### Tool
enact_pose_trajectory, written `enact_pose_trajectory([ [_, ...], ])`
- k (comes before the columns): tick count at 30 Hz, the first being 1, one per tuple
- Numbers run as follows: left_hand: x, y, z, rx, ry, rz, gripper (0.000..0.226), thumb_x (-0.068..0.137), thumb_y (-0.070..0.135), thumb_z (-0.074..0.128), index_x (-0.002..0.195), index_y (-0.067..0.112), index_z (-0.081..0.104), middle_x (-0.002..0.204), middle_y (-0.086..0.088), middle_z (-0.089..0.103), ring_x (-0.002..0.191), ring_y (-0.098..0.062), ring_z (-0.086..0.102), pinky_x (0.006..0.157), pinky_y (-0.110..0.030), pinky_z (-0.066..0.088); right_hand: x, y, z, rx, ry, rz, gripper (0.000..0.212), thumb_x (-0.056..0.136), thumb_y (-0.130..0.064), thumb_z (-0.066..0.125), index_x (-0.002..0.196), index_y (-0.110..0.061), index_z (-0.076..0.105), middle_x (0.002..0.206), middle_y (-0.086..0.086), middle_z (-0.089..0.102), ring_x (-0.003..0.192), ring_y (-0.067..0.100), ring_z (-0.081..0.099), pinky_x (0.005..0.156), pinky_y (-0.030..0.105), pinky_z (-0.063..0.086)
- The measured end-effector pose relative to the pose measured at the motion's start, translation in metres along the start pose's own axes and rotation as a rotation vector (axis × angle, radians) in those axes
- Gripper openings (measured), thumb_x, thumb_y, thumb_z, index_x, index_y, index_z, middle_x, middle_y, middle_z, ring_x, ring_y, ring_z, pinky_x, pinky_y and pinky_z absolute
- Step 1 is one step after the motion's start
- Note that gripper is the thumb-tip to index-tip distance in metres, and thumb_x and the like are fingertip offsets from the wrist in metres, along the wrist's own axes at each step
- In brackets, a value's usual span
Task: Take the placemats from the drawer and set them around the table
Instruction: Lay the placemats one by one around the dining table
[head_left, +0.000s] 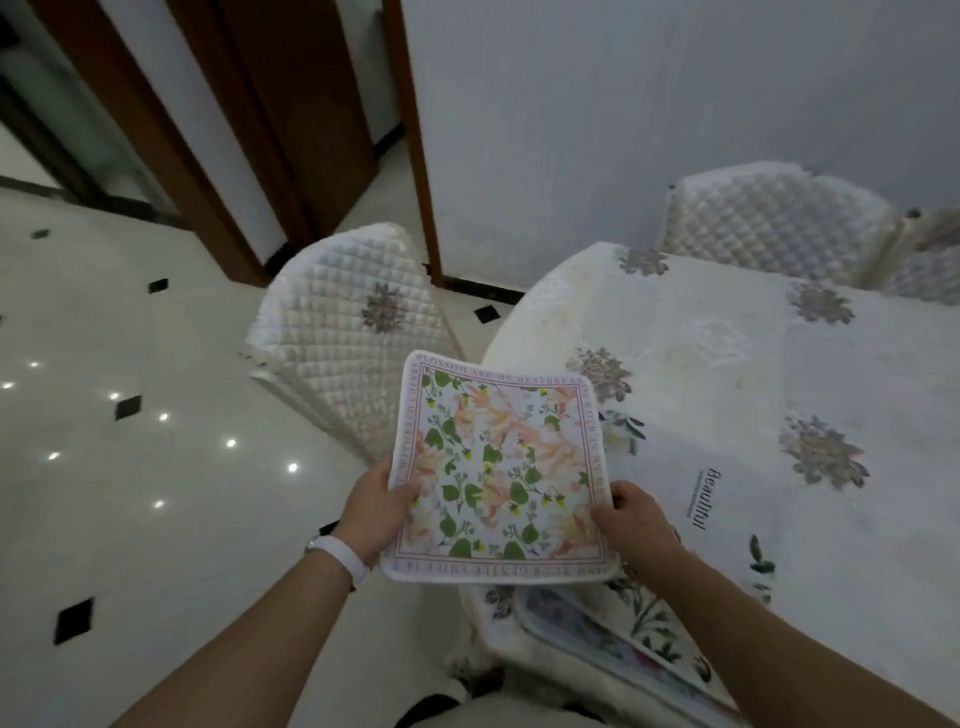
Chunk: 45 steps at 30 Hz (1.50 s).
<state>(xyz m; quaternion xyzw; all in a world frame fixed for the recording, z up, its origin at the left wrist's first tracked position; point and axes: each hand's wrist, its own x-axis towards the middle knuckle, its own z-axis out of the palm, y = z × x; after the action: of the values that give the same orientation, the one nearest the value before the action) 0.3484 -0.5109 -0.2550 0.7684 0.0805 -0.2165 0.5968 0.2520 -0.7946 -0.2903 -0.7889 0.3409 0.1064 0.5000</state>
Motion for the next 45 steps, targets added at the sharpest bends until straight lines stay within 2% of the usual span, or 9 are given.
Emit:
enact_pose_trajectory([
  [8, -0.062, -0.039, -0.072, -0.106, 0.359, -0.083, 0.022, 0.094, 0.006, 0.058, 0.106, 0.024, 0.064, 0.101, -0.001, 0.072, 0.087, -0.021, 0.071, 0.065, -0.032, 0.059, 0.000, -0.058, 0.071, -0.106, -0.284, -0.200, 0.013, 0.093, -0.013, 0.055, 0.104, -0.016, 0.059, 0.093, -0.002, 0.063, 0.084, 0.017, 0.061, 0.072, 0.029, 0.048],
  [12, -0.077, -0.053, -0.099, -0.129, 0.416, -0.099, 0.025, 0.093, 0.004, 0.057, 0.106, 0.023, 0.066, 0.101, -0.003, 0.073, 0.086, -0.022, 0.072, 0.068, -0.037, 0.059, -0.018, -0.069, 0.098, -0.144, -0.320, -0.247, 0.008, 0.094, -0.013, 0.054, 0.100, -0.016, 0.057, 0.087, -0.005, 0.060, 0.077, 0.010, 0.056, 0.059, 0.024, 0.041],
  [16, -0.080, -0.066, -0.122, -0.177, 0.389, -0.102, 0.026, 0.093, 0.000, 0.057, 0.106, 0.020, 0.066, 0.100, -0.004, 0.074, 0.085, -0.024, 0.073, 0.068, -0.040, 0.060, -0.028, -0.079, 0.119, -0.157, -0.328, -0.228, 0.008, 0.091, -0.015, 0.055, 0.099, -0.016, 0.059, 0.088, -0.002, 0.062, 0.080, 0.015, 0.060, 0.066, 0.030, 0.048],
  [18, -0.073, -0.073, -0.139, -0.180, 0.366, -0.101, 0.026, 0.092, 0.000, 0.057, 0.106, 0.020, 0.066, 0.101, -0.006, 0.074, 0.085, -0.024, 0.073, 0.069, -0.040, 0.061, -0.037, -0.088, 0.133, -0.150, -0.316, -0.228, 0.008, 0.091, -0.013, 0.055, 0.097, -0.016, 0.059, 0.086, -0.005, 0.062, 0.077, 0.010, 0.060, 0.060, 0.025, 0.046],
  [20, -0.065, -0.078, -0.158, -0.175, 0.343, -0.086, 0.026, 0.092, 0.000, 0.057, 0.104, 0.022, 0.066, 0.099, -0.005, 0.074, 0.083, -0.021, 0.073, 0.065, -0.037, 0.060, -0.045, -0.098, 0.151, -0.104, -0.295, -0.207, 0.013, 0.092, -0.010, 0.054, 0.099, -0.018, 0.060, 0.087, -0.007, 0.065, 0.075, 0.007, 0.062, 0.055, 0.019, 0.044],
  [25, -0.045, -0.086, -0.241, -0.152, 0.294, -0.019, 0.025, 0.093, 0.001, 0.057, 0.104, 0.022, 0.065, 0.094, 0.000, 0.073, 0.069, -0.009, 0.071, 0.053, -0.024, 0.055, -0.066, -0.138, 0.215, -0.074, -0.250, -0.210, 0.014, 0.094, -0.014, 0.054, 0.102, -0.018, 0.064, 0.095, -0.002, 0.072, 0.078, 0.012, 0.072, 0.062, 0.027, 0.058],
  [29, -0.025, -0.097, -0.325, -0.183, 0.315, -0.015, 0.023, 0.090, 0.003, 0.064, 0.101, 0.023, 0.068, 0.097, -0.007, 0.075, 0.082, -0.026, 0.072, 0.067, -0.039, 0.061, -0.076, -0.182, 0.275, -0.111, -0.258, -0.255, 0.010, 0.094, -0.024, 0.055, 0.100, -0.026, 0.062, 0.096, -0.005, 0.072, 0.083, 0.014, 0.073, 0.078, 0.040, 0.061],
  [41, 0.010, -0.103, -0.470, -0.248, 0.397, 0.007, 0.022, 0.092, 0.004, 0.061, 0.107, 0.019, 0.067, 0.098, -0.004, 0.073, 0.085, -0.023, 0.071, 0.066, -0.033, 0.059, -0.077, -0.290, 0.401, -0.109, -0.292, -0.287, 0.015, 0.091, -0.012, 0.055, 0.093, -0.023, 0.065, 0.096, -0.002, 0.073, 0.085, 0.019, 0.072, 0.081, 0.044, 0.059],
  [45, 0.029, -0.107, -0.499, -0.279, 0.446, -0.021, 0.024, 0.093, 0.006, 0.061, 0.110, 0.021, 0.068, 0.103, -0.004, 0.073, 0.093, -0.025, 0.071, 0.079, -0.045, 0.059, -0.052, -0.319, 0.440, -0.104, -0.333, -0.269, 0.014, 0.091, -0.010, 0.054, 0.097, -0.018, 0.065, 0.096, 0.002, 0.072, 0.086, 0.022, 0.070, 0.079, 0.042, 0.059],
])
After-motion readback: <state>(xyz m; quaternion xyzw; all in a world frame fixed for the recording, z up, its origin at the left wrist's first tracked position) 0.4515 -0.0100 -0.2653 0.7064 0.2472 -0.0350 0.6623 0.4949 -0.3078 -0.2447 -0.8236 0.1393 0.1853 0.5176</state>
